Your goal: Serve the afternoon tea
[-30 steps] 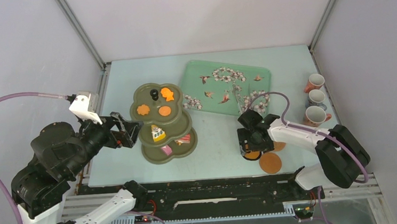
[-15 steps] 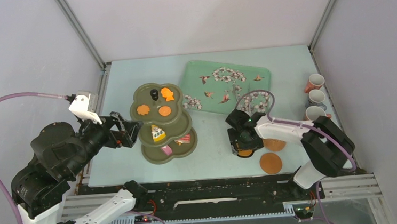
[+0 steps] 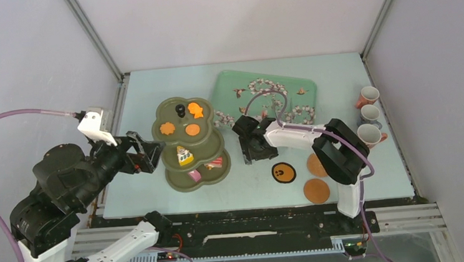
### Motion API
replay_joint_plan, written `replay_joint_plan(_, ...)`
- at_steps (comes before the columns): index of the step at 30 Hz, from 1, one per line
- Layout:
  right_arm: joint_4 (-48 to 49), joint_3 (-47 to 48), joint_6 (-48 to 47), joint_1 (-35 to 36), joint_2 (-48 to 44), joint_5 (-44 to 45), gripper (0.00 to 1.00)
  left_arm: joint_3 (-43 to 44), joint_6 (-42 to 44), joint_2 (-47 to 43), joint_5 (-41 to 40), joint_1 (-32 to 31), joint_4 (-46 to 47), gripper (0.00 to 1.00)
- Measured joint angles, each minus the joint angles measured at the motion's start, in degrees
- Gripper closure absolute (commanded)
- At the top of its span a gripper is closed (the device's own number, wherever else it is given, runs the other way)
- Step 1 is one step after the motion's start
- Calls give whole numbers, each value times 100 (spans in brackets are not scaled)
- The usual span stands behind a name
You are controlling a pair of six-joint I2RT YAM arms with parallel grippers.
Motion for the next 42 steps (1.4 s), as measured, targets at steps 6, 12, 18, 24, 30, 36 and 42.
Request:
replay_joint_plan(6,-345,-302,-9,-81,-730,-13,18,52,0,-13,-90,0,-17,2)
replay_joint_plan(12,-243,-1882,-44,-341,-2559,-417,13,4,0,-13,-87,0,17,2)
replay_joint_plan(18,-304,-2966,-212,-426,-3108,-595,13,-39,0,-11,-74,0,31,2)
replay_joint_plan(24,-146,-3016,-385,-417,-2916,-592,20,-59,0,4,-22,-2,57,2)
replay_joint_plan(30,181,-2964,-549,-286,-2511,-601,23,-59,-2,33,-20,-2,55,2)
replay_joint_plan(36,485,-2780,-887,-402,-2264,-610,23,-57,-2,33,-31,-2,55,2)
replay_joint_plan(42,780,-2380,-1178,-522,-1838,-573,28,2,-2,33,-37,-2,48,2)
